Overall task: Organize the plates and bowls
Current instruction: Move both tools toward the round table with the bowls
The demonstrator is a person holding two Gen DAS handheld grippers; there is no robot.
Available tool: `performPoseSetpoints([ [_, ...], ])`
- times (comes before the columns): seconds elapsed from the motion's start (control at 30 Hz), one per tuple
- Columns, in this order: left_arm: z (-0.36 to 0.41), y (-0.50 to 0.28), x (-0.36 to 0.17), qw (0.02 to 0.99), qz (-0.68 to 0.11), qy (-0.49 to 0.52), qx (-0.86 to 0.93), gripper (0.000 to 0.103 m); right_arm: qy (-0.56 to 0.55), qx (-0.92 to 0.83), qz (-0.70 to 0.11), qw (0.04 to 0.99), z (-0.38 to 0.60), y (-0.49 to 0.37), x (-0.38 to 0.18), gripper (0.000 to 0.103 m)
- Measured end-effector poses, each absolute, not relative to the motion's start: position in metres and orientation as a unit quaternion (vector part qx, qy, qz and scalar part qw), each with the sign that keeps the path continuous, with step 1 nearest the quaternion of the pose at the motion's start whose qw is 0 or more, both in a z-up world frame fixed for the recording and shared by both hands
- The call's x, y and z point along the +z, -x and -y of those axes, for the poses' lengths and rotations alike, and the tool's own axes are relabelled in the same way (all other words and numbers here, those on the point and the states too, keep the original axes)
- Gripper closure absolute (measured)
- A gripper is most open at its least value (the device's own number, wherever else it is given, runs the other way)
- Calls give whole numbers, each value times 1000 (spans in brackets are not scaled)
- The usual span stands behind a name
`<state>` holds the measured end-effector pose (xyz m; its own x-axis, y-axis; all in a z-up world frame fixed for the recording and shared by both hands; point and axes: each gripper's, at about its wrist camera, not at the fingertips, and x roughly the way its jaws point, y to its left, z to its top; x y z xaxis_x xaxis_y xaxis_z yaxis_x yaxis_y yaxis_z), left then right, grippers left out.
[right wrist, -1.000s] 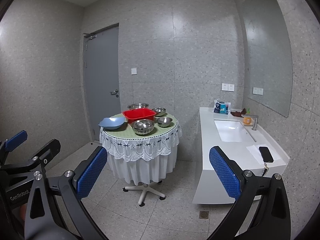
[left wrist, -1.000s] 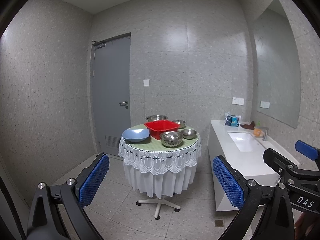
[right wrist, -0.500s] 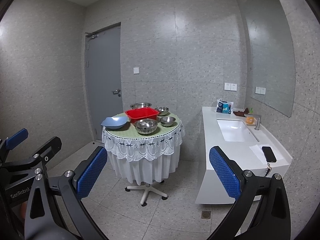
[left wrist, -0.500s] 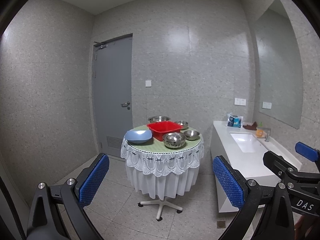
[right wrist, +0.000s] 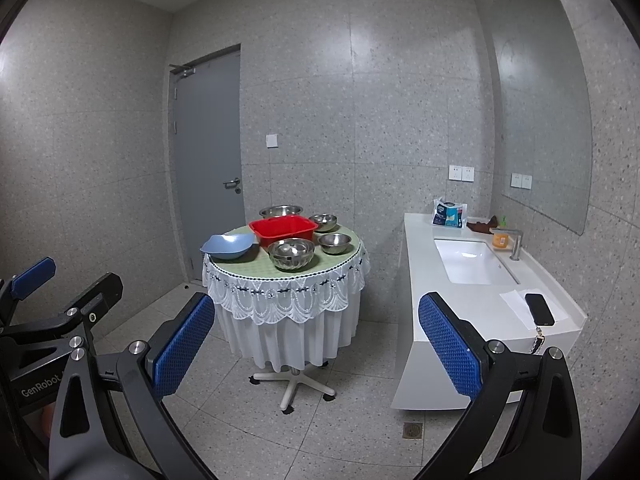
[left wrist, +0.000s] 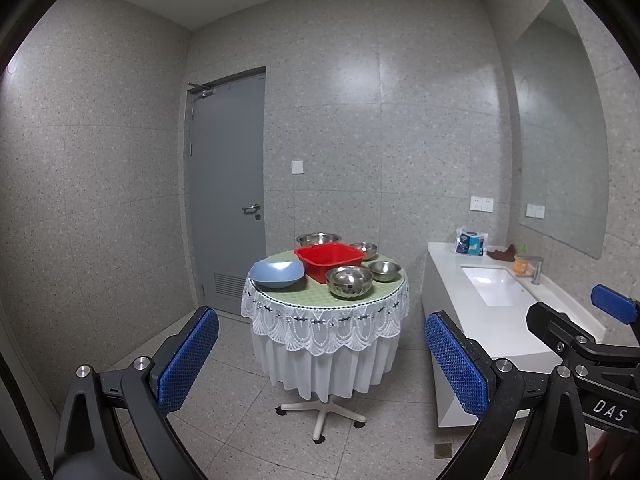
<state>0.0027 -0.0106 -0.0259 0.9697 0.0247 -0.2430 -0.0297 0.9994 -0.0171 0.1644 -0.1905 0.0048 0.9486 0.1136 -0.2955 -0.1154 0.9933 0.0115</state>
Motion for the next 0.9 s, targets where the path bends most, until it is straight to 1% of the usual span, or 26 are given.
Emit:
performPoseSetpoints([
  [0.9,20,-10,-15,991,-134,10,21,1,1,66,-162,985,201,-189,2,0],
])
